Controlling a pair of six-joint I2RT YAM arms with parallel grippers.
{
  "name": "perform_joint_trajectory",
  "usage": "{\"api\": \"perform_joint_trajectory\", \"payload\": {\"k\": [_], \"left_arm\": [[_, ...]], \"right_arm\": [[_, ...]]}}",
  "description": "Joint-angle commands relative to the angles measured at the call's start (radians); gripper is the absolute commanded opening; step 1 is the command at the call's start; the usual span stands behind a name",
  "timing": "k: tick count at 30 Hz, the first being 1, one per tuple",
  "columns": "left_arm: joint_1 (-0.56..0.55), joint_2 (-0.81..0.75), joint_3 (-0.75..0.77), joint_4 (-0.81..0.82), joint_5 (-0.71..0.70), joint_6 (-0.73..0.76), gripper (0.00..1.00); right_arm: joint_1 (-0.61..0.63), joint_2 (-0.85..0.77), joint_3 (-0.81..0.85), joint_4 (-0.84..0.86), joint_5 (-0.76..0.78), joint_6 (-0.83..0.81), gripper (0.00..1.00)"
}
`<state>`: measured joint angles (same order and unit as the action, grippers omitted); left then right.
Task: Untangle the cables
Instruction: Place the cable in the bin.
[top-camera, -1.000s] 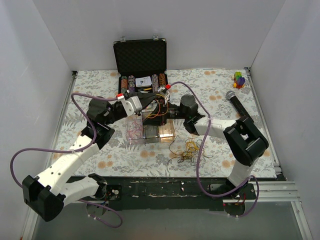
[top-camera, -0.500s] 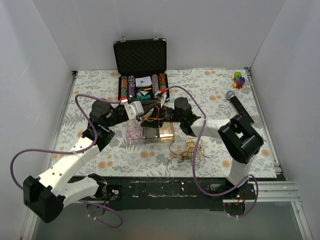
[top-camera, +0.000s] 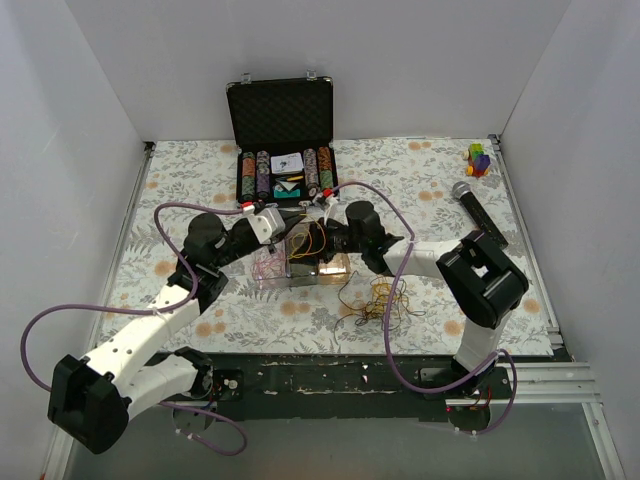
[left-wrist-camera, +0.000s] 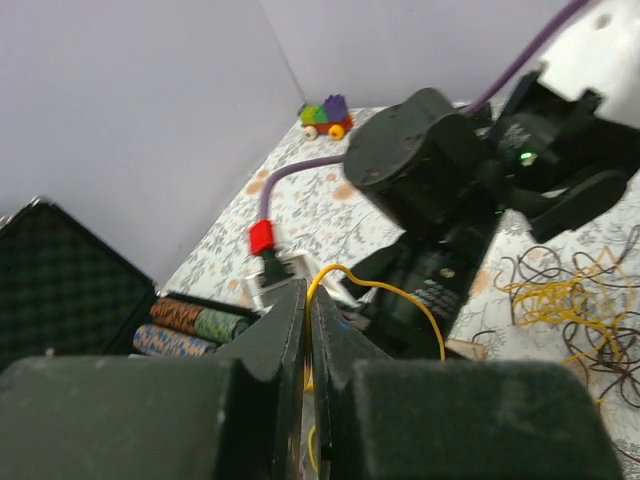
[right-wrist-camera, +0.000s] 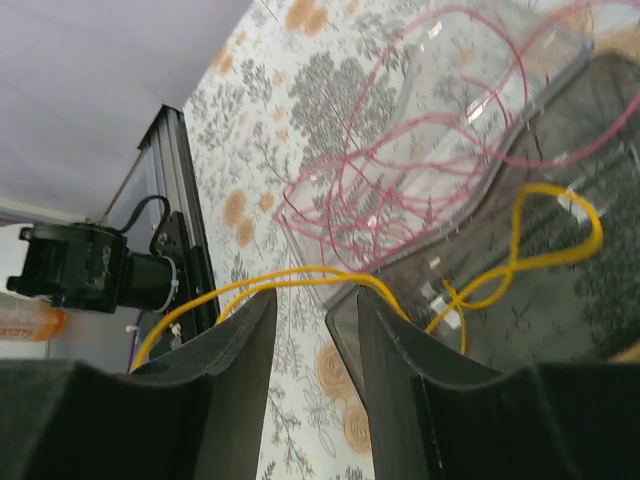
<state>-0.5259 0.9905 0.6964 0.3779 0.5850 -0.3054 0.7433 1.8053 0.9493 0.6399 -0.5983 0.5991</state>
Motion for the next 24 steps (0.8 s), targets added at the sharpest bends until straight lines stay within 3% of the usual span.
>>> {"api": "perform_joint_trajectory", "payload": {"k": [1, 11, 24], "left_arm": [[0.044, -0.035, -0.021, 0.050, -0.071, -0.040, 0.00], [0.052, 0.008, -0.046, 0.084, -0.063, -0.035, 0.00], [0.052, 0.169, -0.081, 0.049, -0.116, 0.183, 0.00]], "right_arm": [[0.014, -0.069, -0.064, -0.071, 0.029, -0.042, 0.48], [0.019, -0.256, -0.161, -0.152, 0.091, -0.050, 0.58], [0.014, -0.561, -0.267, -0.272, 0.143, -0.076, 0.50]]}}
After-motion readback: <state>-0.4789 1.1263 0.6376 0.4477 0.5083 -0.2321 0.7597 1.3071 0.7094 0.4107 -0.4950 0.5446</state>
